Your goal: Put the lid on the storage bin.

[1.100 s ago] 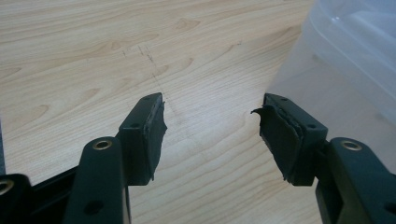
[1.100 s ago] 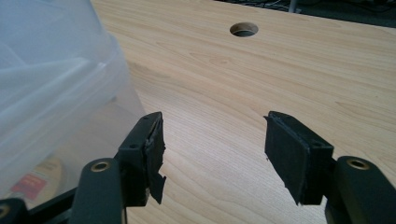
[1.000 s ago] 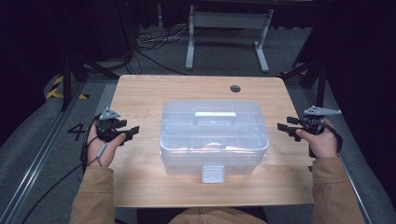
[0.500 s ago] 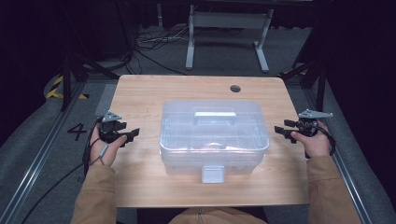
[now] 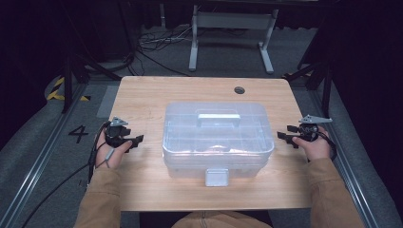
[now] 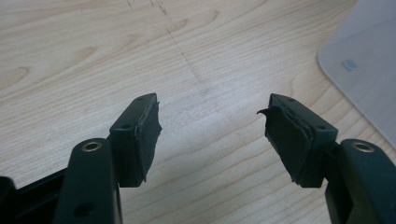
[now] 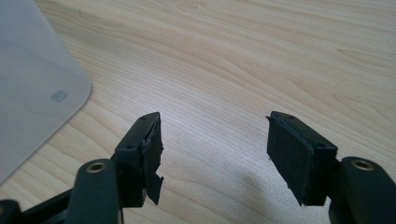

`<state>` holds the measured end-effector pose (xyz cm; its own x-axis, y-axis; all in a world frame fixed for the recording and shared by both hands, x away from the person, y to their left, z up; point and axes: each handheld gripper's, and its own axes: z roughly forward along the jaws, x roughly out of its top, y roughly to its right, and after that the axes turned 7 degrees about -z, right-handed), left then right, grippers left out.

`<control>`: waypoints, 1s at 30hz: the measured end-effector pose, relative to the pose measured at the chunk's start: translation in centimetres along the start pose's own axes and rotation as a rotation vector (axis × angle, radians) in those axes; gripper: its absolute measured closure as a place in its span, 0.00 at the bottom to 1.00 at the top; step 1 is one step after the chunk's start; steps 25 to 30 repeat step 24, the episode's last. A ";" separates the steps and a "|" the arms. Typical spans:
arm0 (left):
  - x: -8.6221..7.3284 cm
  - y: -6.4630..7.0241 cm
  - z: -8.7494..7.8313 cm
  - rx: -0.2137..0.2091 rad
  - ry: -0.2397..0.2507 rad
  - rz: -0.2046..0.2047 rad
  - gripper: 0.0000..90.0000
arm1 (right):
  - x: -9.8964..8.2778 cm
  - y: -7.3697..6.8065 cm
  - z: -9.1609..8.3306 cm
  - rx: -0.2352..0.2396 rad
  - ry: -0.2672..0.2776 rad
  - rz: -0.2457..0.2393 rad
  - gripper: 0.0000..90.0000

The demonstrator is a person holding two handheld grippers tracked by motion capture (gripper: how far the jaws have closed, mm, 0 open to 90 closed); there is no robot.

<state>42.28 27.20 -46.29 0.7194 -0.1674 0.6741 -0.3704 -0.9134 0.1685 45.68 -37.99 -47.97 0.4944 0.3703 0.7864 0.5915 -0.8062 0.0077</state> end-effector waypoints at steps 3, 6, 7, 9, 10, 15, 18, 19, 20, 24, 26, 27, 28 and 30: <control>-0.1 0.0 0.3 0.004 -0.007 0.007 0.40 | -0.2 0.0 0.3 -0.001 -0.003 -0.005 0.40; -0.3 0.1 0.7 0.013 -0.025 0.013 0.40 | -0.5 0.0 0.6 0.002 -0.008 -0.008 0.40; -0.3 0.1 0.8 0.015 -0.032 0.016 0.40 | -0.5 0.0 0.7 0.002 -0.010 -0.011 0.40; -0.4 0.2 1.0 0.009 -0.045 0.016 0.40 | -0.7 0.0 0.9 0.000 -0.015 -0.016 0.40; -0.5 0.2 1.2 0.012 -0.052 0.023 0.40 | -0.7 0.0 1.0 0.001 -0.015 -0.021 0.40; -0.6 0.4 1.6 0.031 -0.081 0.040 0.39 | -0.9 -0.2 1.4 0.003 -0.026 -0.034 0.40; -0.7 0.6 1.8 0.052 -0.116 0.065 0.38 | -0.9 -0.3 1.6 0.009 -0.031 -0.035 0.39; -0.8 0.6 1.9 0.056 -0.111 0.065 0.38 | -1.0 -0.3 1.7 0.009 -0.031 -0.038 0.39; -0.8 0.6 1.9 0.055 -0.112 0.064 0.36 | -1.0 -0.3 1.7 0.010 -0.034 -0.038 0.39; -0.7 0.6 1.9 0.057 -0.110 0.070 0.36 | -1.0 -0.5 1.9 0.011 -0.038 -0.041 0.39; -0.7 0.6 1.9 0.057 -0.110 0.070 0.36 | -1.0 -0.5 1.9 0.011 -0.038 -0.041 0.39; -0.7 0.6 1.9 0.057 -0.110 0.070 0.36 | -1.0 -0.5 1.9 0.011 -0.038 -0.041 0.39; -0.7 0.6 1.9 0.057 -0.110 0.070 0.36 | -1.0 -0.5 1.9 0.011 -0.038 -0.041 0.39; -0.7 0.6 1.9 0.057 -0.110 0.070 0.36 | -1.0 -0.5 1.9 0.011 -0.038 -0.041 0.39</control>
